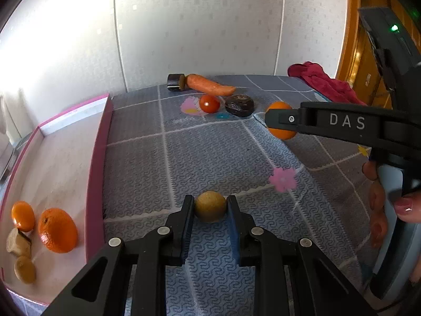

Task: Organize fruits
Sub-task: 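Grasp a small brown kiwi with the left tool while the right holds the orange, then lower the kiwi into the pink tray and open the left tool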

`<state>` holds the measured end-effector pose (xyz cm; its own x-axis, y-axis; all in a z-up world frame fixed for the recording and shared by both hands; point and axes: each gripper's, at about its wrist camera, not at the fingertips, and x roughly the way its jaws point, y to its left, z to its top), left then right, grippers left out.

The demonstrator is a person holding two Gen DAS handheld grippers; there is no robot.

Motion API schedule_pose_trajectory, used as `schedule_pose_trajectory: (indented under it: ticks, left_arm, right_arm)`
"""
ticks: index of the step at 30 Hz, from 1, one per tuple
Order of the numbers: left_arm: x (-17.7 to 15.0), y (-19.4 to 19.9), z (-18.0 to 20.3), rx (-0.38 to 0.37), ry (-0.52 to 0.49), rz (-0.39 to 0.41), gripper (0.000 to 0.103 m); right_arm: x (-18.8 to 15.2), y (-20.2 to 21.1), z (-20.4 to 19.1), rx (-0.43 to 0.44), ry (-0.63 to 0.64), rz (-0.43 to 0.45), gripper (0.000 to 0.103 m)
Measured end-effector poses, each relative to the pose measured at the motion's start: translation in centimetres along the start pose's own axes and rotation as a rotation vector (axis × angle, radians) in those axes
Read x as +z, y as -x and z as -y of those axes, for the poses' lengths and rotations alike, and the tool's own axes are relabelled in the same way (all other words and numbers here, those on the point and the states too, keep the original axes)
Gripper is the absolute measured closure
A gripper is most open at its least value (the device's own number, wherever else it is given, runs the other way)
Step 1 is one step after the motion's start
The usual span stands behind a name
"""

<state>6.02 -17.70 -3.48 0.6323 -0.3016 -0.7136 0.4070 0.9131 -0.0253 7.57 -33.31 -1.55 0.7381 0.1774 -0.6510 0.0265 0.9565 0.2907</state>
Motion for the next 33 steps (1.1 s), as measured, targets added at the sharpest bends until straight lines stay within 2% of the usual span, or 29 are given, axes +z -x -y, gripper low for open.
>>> schedule_pose_trajectory:
  ticks: [12, 24, 33]
  left_arm:
    - [0.6, 3.2, -1.4, 0.007, 0.043, 0.075, 0.078]
    - [0.8, 5.4, -9.5, 0.085, 0.211, 0.115, 0.078]
    - [0.4, 4.4, -15.1, 0.146, 0.288, 0.07, 0.078]
  right_arm:
    - [0.1, 0.0, -0.3, 0.011, 0.018, 0.008, 0.063]
    - [0.0, 0.0, -1.3, 0.022, 0.044, 0.011, 0.063]
    - [0.0, -0.1, -2.7, 0.027, 0.079, 0.01, 0.063]
